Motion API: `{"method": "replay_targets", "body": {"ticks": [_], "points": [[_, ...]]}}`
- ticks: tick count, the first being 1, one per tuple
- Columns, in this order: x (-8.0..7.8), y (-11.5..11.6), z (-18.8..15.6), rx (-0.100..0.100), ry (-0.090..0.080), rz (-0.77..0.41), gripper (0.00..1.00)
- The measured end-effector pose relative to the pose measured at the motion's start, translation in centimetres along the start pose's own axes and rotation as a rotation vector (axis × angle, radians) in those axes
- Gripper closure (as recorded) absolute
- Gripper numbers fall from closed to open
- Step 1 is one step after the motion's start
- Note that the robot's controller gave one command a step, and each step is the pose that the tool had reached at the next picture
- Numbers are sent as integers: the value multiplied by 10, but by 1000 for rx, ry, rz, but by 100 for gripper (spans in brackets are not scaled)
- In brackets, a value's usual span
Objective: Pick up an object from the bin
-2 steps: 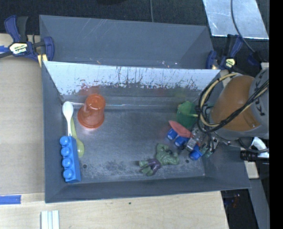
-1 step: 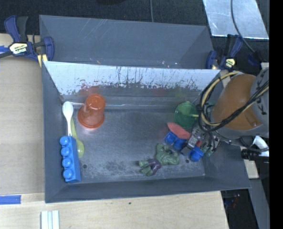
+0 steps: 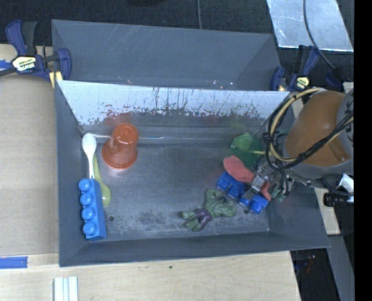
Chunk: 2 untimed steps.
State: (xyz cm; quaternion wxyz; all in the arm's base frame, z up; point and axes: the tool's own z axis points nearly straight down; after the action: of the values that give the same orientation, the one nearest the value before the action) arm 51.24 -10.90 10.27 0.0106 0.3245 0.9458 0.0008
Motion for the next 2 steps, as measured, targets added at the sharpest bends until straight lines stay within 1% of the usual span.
{"method": "replay_targets", "body": {"ticks": [1, 2], "points": [[-2, 1, -18, -2, -6, -3, 100], [-3, 1, -24, -4, -11, -5, 100]]}}
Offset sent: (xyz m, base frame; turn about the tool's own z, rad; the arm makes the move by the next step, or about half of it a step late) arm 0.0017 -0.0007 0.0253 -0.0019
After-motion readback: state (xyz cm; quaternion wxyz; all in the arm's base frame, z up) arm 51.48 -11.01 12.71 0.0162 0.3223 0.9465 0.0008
